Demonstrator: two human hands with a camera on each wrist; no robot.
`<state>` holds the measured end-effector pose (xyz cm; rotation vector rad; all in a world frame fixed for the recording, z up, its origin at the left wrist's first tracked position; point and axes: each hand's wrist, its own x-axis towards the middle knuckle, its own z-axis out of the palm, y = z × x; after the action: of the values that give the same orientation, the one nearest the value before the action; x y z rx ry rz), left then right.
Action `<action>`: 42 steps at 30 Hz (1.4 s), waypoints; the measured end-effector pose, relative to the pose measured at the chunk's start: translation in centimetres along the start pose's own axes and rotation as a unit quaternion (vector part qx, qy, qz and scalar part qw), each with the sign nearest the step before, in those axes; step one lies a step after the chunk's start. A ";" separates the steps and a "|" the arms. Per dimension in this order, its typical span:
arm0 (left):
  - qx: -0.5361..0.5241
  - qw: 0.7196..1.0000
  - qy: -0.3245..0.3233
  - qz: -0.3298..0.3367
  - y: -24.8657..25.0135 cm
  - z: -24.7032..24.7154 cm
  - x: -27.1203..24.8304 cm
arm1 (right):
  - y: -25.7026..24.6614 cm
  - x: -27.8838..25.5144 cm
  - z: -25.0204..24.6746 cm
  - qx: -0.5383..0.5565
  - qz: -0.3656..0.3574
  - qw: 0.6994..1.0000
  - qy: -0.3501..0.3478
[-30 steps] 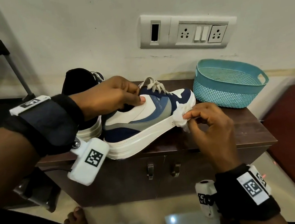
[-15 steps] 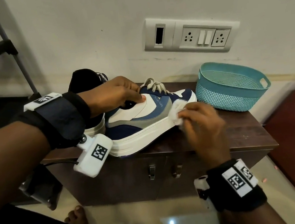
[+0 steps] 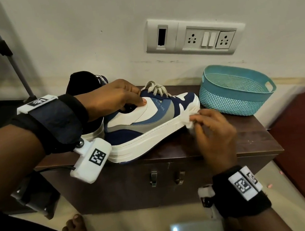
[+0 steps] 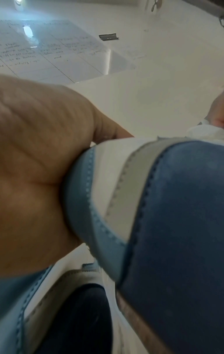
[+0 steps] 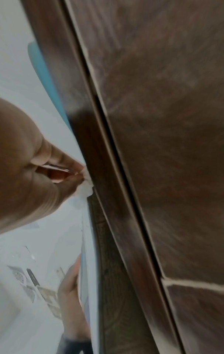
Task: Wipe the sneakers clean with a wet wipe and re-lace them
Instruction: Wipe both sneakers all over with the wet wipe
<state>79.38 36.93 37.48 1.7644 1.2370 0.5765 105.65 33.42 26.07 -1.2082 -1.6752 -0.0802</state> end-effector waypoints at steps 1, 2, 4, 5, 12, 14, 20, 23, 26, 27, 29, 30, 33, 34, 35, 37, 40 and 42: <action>-0.001 1.000 0.001 0.000 0.0 -0.1 0.0 | 0.3 0.7 -0.2 0.008 0.027 1.000 0.006; -0.003 1.000 0.003 0.000 -0.1 -0.1 0.0 | 0.2 0.9 -0.3 0.015 0.039 0.999 0.010; -0.008 1.000 0.006 -0.003 -0.2 -0.3 0.1 | -1.3 0.3 0.0 0.020 0.010 1.000 -0.003; -0.008 1.000 0.009 -0.005 -0.2 -0.3 0.1 | -2.4 -0.5 0.3 0.024 -0.026 0.999 -0.022; 0.001 1.000 0.011 -0.003 0.0 0.0 0.1 | -1.1 0.5 0.2 0.055 0.020 0.998 0.007; 0.006 1.000 0.007 0.001 0.0 0.1 0.0 | -0.6 1.4 0.1 0.056 0.059 0.996 0.024; 0.009 1.000 -0.005 0.006 0.2 0.0 -0.2 | -2.8 -1.3 0.6 0.055 -0.090 0.993 -0.051; 0.014 1.000 -0.011 0.019 0.1 0.2 -0.1 | -0.5 0.0 -0.2 0.069 0.015 0.997 -0.009; 0.030 0.998 -0.029 0.044 0.1 0.4 -0.4 | 1.6 1.3 -1.5 0.082 0.138 0.987 -0.014; 0.045 0.997 -0.036 0.058 0.2 0.5 -0.5 | 2.2 1.5 -2.1 0.106 0.176 0.979 -0.002; 0.090 0.990 -0.056 0.093 0.5 0.8 -1.0 | 2.9 1.6 -3.2 0.163 0.244 0.955 0.041; 0.122 0.984 -0.070 0.109 0.7 0.9 -1.2 | 3.2 1.3 -3.7 0.185 0.266 0.944 0.058; 0.201 0.966 -0.098 0.131 0.9 1.2 -1.6 | 2.8 -0.1 -3.6 0.203 0.289 0.934 0.053; 0.218 0.962 -0.101 0.129 0.9 1.3 -1.7 | 2.4 -0.8 -3.3 0.202 0.282 0.937 0.036; 0.234 0.959 -0.103 0.125 0.9 1.3 -1.8 | 1.8 -1.4 -3.0 0.202 0.267 0.942 0.018; 0.267 0.952 -0.100 0.112 1.1 1.4 -1.9 | 0.6 -2.4 -2.3 0.198 0.231 0.953 -0.001; 0.354 0.927 -0.062 0.111 1.4 2.0 -1.9 | -0.1 -2.8 -1.9 0.195 0.208 0.958 -0.002; 0.385 0.915 -0.041 0.114 1.8 2.6 -1.9 | -0.3 -2.5 -1.9 0.193 0.210 0.958 -0.006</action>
<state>81.50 33.98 37.88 2.5838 1.3016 0.1209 106.71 30.52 25.21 -1.2304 -1.3298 0.4952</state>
